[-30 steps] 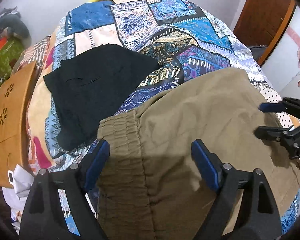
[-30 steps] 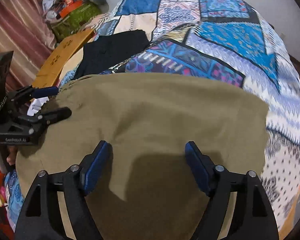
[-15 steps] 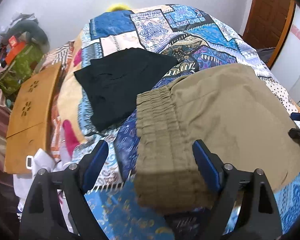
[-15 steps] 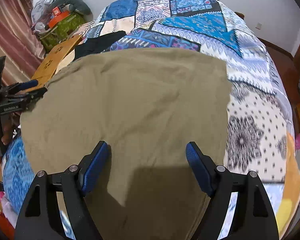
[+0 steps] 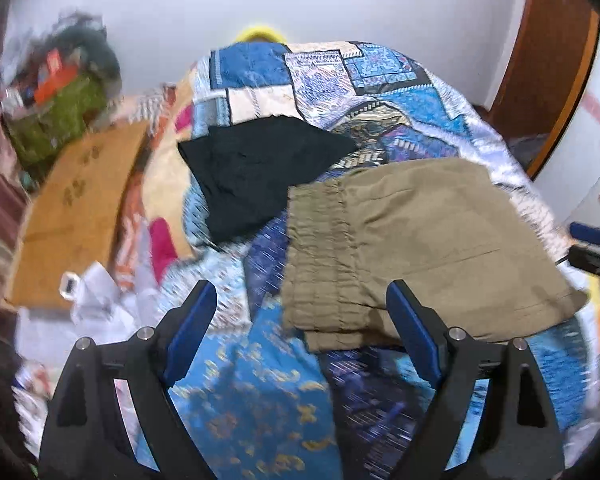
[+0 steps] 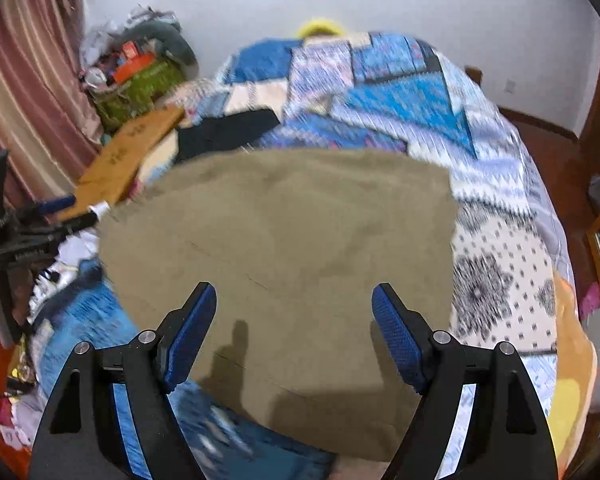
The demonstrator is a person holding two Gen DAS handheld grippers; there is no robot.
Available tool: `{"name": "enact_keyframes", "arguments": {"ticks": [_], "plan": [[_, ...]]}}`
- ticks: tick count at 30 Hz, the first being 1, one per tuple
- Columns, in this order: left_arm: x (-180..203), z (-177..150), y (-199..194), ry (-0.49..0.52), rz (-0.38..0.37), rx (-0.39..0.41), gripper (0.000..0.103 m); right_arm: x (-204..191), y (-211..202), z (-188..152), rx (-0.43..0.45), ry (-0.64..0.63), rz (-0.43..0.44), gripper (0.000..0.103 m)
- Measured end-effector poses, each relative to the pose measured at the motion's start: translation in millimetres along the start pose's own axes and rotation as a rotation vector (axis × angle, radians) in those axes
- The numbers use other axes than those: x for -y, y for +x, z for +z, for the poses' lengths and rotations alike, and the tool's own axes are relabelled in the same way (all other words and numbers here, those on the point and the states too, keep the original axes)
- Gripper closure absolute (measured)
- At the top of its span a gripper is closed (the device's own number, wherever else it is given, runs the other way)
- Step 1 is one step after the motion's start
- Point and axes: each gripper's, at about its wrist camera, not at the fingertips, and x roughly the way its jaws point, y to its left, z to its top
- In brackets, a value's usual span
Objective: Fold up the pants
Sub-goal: 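Grasp the waistband with the left tool and lift it toward the right tool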
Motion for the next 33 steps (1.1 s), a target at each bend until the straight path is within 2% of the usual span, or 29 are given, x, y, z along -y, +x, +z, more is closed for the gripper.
{"name": "enact_keyframes", "arguments": {"ticks": [1,4,12,16,20,26,28,29,30,31,33], "plan": [[-3,0,0,-0.032,-0.053,-0.023,0.016,-6,0,3,0.013,-0.006,0.011,0.026],[-4,-4,5,-0.094,-0.146,-0.087,0.016,-19,7,7,0.028,-0.027,0.024,0.026],[6,-19,14,-0.141,-0.304,-0.203,0.016,-31,53,-9,-0.111,-0.089,0.005,0.026],[13,-23,27,-0.171,-0.395,-0.272,0.016,-29,53,-15,-0.120,-0.097,0.013,0.026],[12,-20,42,-0.214,-0.438,-0.312,0.016,-27,53,-18,-0.117,-0.080,0.031,0.025],[-4,-4,74,-0.344,-0.529,-0.357,0.015,-27,54,-19,-0.111,-0.070,0.045,0.025],[-9,2,80,-0.385,-0.530,-0.356,0.019,-27,53,-20,-0.109,-0.067,0.049,0.025],[-10,6,82,-0.383,-0.510,-0.344,0.028,-27,53,-20,-0.108,-0.066,0.051,0.025],[-11,9,82,-0.370,-0.476,-0.335,0.043,-27,53,-20,-0.107,-0.065,0.053,0.025],[-9,11,83,-0.346,-0.416,-0.323,0.051,-26,53,-20,-0.106,-0.063,0.054,0.025],[-8,12,79,-0.329,-0.382,-0.289,0.060,-26,52,-20,-0.104,-0.057,0.056,0.025]]}}
